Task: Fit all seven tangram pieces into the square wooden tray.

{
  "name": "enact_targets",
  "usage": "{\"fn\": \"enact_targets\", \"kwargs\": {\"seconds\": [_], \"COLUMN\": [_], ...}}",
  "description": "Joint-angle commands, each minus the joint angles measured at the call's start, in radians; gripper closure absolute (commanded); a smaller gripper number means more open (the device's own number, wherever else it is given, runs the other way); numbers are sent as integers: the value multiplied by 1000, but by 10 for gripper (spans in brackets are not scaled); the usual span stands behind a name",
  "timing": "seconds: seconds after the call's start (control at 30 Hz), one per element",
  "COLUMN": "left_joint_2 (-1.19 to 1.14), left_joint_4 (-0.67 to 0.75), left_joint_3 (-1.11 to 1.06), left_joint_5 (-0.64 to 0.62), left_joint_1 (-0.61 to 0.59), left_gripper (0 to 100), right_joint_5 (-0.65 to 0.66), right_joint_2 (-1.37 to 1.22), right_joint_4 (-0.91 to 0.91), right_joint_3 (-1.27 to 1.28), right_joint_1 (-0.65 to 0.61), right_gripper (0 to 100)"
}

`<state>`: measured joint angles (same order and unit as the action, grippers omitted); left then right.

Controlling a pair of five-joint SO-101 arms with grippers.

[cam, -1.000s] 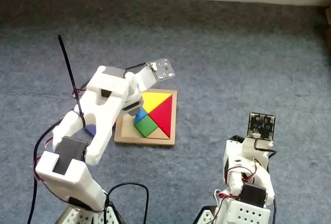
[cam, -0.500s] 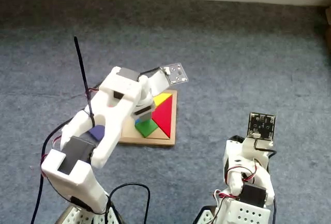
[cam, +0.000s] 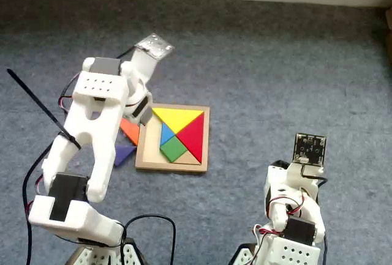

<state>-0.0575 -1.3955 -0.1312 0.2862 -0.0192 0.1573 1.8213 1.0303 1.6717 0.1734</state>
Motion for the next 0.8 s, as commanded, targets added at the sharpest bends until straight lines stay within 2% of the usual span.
{"fn": "enact_targets", "kwargs": {"seconds": [0.0, 0.1, 0.2, 0.57, 0.77], "left_joint_2": [48, 48, 48, 48, 48], "left_joint_4": [-9, -2, 21, 318, 356], "left_joint_3": [45, 13, -28, -283, -314], "left_joint_5": [-236, -431, -546, -749, -867], "left_joint_1": [-74, -110, -114, -153, -147], "left_gripper": [800, 796, 796, 796, 796], "right_joint_5": [-8, -8, -8, -8, -8], "right_joint_2": [15, 15, 15, 15, 15], "right_joint_4": [-21, -21, -21, -21, -21], "right_joint_3": [110, 110, 110, 110, 110], "right_joint_1": [15, 15, 15, 15, 15], "right_gripper": [992, 992, 992, 992, 992]}}
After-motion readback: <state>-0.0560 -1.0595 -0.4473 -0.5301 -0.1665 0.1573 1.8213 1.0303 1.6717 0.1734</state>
